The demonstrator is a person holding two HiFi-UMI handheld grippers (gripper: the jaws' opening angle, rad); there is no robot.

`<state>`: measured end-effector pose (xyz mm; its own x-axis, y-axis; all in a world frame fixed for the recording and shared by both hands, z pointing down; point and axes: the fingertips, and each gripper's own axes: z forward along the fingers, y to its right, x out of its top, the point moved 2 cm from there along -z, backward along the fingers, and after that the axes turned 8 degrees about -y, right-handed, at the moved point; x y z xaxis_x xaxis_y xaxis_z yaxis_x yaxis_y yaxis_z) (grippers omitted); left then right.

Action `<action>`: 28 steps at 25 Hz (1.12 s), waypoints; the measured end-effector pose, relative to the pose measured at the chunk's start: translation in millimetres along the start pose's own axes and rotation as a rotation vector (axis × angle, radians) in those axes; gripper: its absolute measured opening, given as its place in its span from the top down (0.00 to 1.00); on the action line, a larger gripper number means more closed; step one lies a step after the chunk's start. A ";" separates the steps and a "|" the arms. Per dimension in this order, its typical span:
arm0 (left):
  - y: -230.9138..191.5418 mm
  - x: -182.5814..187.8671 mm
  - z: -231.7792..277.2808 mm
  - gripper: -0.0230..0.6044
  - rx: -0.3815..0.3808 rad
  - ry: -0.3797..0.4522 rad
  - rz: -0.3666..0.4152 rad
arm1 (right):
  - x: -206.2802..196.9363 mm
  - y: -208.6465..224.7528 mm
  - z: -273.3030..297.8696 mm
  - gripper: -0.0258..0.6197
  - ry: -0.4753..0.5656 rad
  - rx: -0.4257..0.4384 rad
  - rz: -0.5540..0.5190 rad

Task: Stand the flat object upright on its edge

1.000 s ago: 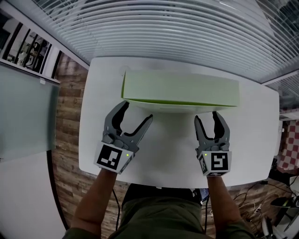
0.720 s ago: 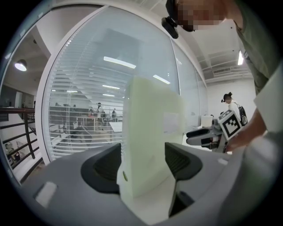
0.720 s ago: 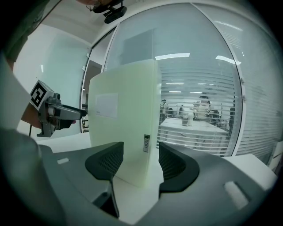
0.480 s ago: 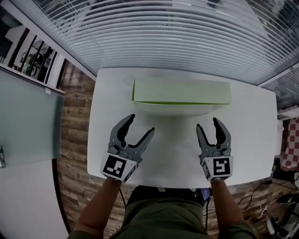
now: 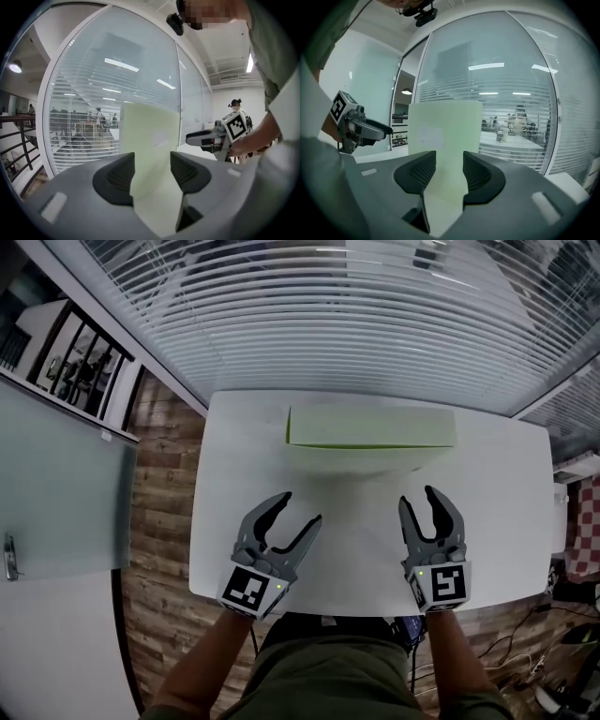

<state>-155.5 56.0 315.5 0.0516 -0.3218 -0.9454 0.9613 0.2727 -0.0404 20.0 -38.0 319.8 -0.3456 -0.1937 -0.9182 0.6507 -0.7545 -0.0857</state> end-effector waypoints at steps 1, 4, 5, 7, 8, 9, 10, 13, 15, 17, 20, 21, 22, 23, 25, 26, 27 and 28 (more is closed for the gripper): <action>1.5 1.1 -2.2 0.60 -0.005 0.000 0.000 | 1.1 -1.8 -1.8 0.68 0.005 0.000 -0.001; 2.4 1.0 -8.6 0.65 -0.018 -0.005 0.016 | 13.2 -7.8 -7.4 0.73 0.050 0.000 -0.009; 2.6 0.5 -11.5 0.66 -0.022 -0.006 0.023 | 16.2 -10.2 -10.1 0.74 0.063 0.000 -0.009; 4.5 5.4 -17.1 0.68 -0.032 0.000 0.028 | 18.7 -13.8 -16.0 0.75 0.075 -0.001 -0.010; 5.5 8.0 -20.1 0.69 -0.037 0.004 0.029 | 19.6 -15.6 -18.7 0.76 0.079 -0.001 -0.010; 6.4 9.8 -23.2 0.71 -0.041 0.007 0.030 | 21.8 -17.9 -21.5 0.78 0.082 0.002 -0.013; 7.2 11.0 -26.3 0.72 -0.045 0.009 0.031 | 24.9 -20.4 -24.5 0.80 0.084 0.004 -0.017; 8.7 12.7 -34.9 0.75 -0.055 0.015 0.030 | 29.6 -27.8 -33.6 0.84 0.091 0.004 -0.009; 8.6 13.1 -40.5 0.77 -0.061 0.020 0.032 | 30.9 -33.3 -38.7 0.86 0.092 0.001 0.001; 6.5 8.2 -46.3 0.78 -0.062 0.013 0.053 | 33.5 -39.1 -43.6 0.88 0.090 -0.005 -0.002; 4.4 4.5 -55.5 0.79 -0.063 0.020 0.082 | 36.3 -48.7 -51.6 0.90 0.105 -0.012 0.002; 7.0 8.7 -58.4 0.80 -0.074 0.034 0.070 | 35.9 -51.9 -55.0 0.91 0.107 -0.018 0.007; 10.0 12.8 -61.5 0.80 -0.085 0.047 0.055 | 35.1 -55.6 -58.5 0.91 0.108 -0.025 0.011; 12.3 15.2 -65.0 0.80 -0.094 0.057 0.046 | 34.3 -59.6 -61.7 0.91 0.106 -0.033 0.014; 14.5 15.9 -72.8 0.81 -0.106 0.068 0.043 | 33.7 -68.5 -67.7 0.93 0.102 -0.049 0.018; 15.2 15.8 -76.6 0.81 -0.110 0.073 0.044 | 33.9 -73.2 -70.6 0.93 0.103 -0.053 0.021; 15.5 15.5 -80.2 0.82 -0.112 0.076 0.047 | 34.3 -77.6 -73.2 0.94 0.106 -0.053 0.024; 15.3 14.1 -83.7 0.82 -0.111 0.074 0.055 | 34.7 -81.9 -75.7 0.94 0.110 -0.050 0.026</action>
<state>-162.7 131.5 274.5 0.0792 -0.2365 -0.9684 0.9216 0.3876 -0.0193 5.9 64.5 265.6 -0.2534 -0.1406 -0.9571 0.6925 -0.7172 -0.0780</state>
